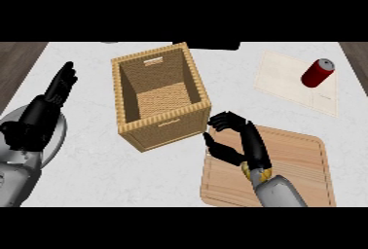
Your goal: Pick the squash from the cutting board and place it in the basket
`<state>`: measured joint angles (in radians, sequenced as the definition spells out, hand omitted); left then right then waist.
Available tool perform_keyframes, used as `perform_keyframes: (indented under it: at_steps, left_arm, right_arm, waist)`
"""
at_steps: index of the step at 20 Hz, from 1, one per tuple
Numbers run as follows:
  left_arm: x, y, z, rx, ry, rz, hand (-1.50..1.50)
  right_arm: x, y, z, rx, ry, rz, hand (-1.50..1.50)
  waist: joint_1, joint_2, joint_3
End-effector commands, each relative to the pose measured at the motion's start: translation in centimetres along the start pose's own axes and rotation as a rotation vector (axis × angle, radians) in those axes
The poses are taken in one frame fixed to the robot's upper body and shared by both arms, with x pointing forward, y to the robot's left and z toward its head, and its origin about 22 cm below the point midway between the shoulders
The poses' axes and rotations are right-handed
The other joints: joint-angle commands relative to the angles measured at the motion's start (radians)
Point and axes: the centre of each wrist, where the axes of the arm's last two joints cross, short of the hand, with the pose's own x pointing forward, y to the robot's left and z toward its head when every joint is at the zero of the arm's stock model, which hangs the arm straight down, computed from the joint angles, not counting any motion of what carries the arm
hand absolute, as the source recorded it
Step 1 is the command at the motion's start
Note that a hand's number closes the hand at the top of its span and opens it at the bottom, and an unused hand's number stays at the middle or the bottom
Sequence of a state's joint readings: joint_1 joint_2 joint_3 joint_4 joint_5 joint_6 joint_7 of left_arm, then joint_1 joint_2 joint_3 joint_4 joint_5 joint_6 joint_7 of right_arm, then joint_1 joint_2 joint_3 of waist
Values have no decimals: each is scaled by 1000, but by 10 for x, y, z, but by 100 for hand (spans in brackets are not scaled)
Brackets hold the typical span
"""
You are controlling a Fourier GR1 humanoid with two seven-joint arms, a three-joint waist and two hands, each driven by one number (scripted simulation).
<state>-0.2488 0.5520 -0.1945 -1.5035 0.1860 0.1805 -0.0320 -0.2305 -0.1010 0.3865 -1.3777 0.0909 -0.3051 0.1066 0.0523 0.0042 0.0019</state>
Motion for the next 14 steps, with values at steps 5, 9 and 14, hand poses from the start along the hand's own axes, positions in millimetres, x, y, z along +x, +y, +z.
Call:
perform_keyframes:
  at_steps: [5,9,14]
  left_arm:
    - [-2,-7,0,-47,-13,-38,0]
    - [-8,-12,3,-45,18,-28,0]
    - [-2,-13,1,-66,-2,-34,0]
  right_arm:
    - [22,81,-24,-161,-103,465,-150]
    - [28,47,-54,-202,28,792,-150]
    - [41,49,-72,-41,297,1162,-150]
  waist:
    - [-8,-11,-12]
    - [-22,-23,-20]
    - [-2,-24,-20]
